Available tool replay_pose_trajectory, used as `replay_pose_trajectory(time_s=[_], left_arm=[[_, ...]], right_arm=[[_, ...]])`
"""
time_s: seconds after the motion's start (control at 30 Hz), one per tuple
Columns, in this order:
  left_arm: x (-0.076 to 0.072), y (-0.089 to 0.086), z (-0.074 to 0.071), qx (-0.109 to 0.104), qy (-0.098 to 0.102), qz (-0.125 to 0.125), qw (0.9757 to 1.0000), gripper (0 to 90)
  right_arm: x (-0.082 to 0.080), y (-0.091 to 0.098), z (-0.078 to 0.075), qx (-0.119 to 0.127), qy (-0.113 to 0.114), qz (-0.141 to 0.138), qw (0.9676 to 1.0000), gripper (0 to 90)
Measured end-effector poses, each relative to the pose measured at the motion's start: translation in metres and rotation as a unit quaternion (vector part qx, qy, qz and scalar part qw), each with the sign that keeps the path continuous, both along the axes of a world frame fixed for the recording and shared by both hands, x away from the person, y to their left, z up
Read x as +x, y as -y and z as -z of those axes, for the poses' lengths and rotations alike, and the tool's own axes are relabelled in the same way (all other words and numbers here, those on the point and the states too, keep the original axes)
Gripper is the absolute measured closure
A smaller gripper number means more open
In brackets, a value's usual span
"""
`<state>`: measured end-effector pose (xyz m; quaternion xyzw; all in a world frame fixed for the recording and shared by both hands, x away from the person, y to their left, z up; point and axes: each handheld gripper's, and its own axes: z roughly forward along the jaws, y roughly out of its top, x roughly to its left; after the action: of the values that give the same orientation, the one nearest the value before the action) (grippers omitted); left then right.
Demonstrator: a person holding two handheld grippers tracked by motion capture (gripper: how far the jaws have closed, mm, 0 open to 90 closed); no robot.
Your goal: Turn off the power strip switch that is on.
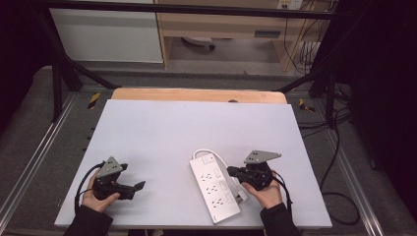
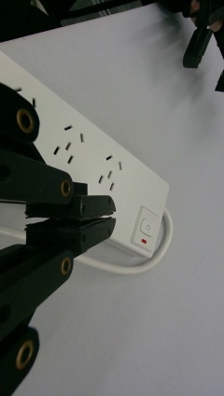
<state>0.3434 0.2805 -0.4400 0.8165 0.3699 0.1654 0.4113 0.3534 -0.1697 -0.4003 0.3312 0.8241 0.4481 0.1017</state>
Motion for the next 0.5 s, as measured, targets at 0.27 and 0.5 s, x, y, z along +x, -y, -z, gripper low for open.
replay_pose_trajectory(time_s=[0.27,0.5], left_arm=[[0.0,0.0,0.0,0.001,0.0,0.0,1.0,4.6],[0.0,0.0,0.0,0.0,0.0,-0.001,1.0,4.6]], right_arm=[[0.003,-0.009,0.003,-0.003,-0.004,-0.008,1.0,90.0],[0.007,-0.016,0.007,-0.009,-0.009,-0.014,0.9998,90.0]])
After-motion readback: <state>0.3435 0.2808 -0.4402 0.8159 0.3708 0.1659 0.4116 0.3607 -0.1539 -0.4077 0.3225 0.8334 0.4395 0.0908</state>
